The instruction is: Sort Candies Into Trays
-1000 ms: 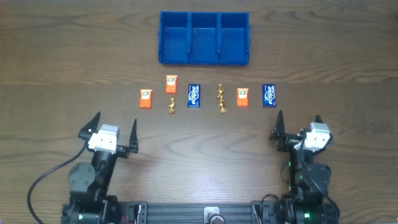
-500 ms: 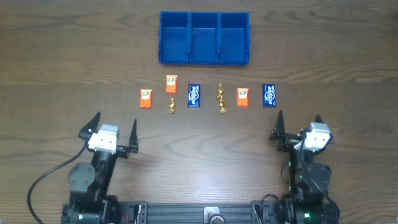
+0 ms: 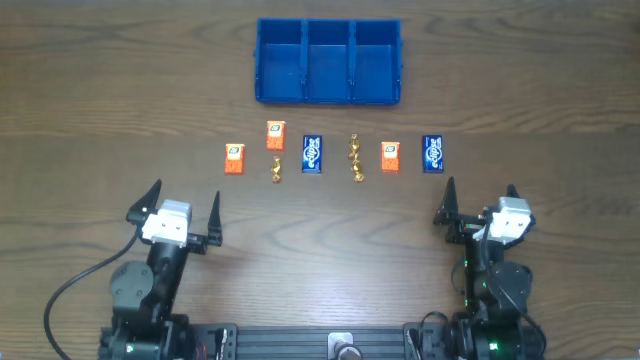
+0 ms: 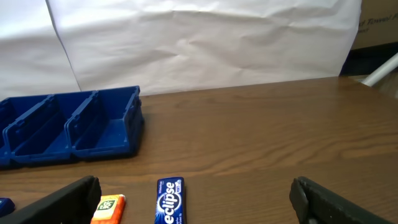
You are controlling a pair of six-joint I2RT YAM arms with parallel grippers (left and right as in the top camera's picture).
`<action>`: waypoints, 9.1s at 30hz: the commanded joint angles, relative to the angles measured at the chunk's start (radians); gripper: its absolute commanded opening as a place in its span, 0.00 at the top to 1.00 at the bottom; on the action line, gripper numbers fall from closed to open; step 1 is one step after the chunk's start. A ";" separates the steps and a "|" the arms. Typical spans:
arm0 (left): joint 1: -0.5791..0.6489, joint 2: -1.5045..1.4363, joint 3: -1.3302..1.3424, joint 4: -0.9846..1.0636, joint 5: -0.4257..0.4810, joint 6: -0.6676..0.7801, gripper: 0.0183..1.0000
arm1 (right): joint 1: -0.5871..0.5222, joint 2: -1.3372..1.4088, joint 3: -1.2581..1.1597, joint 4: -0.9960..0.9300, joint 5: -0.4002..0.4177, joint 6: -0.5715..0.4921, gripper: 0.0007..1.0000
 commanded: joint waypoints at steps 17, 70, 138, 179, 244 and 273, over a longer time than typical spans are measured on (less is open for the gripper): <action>-0.003 -0.005 -0.026 -0.025 0.000 0.006 0.00 | -0.006 -0.008 -0.002 -0.004 0.011 -0.013 0.00; -0.079 1.490 0.973 -0.547 -0.046 -0.353 0.00 | -0.006 -0.008 -0.002 -0.004 0.012 -0.013 0.00; -0.268 1.834 1.694 -0.659 -0.259 -0.410 0.71 | -0.006 -0.008 -0.002 -0.004 0.012 -0.013 0.00; -0.261 2.253 2.006 -0.673 -0.243 -0.446 0.59 | -0.006 -0.008 -0.002 -0.004 0.012 -0.013 0.00; -0.342 2.063 1.359 -0.478 -0.224 -0.585 0.47 | -0.006 -0.008 -0.002 -0.004 0.012 -0.013 0.00; -0.321 1.966 1.858 -0.602 -0.333 -0.487 0.74 | -0.006 -0.008 -0.002 -0.004 0.011 -0.013 0.00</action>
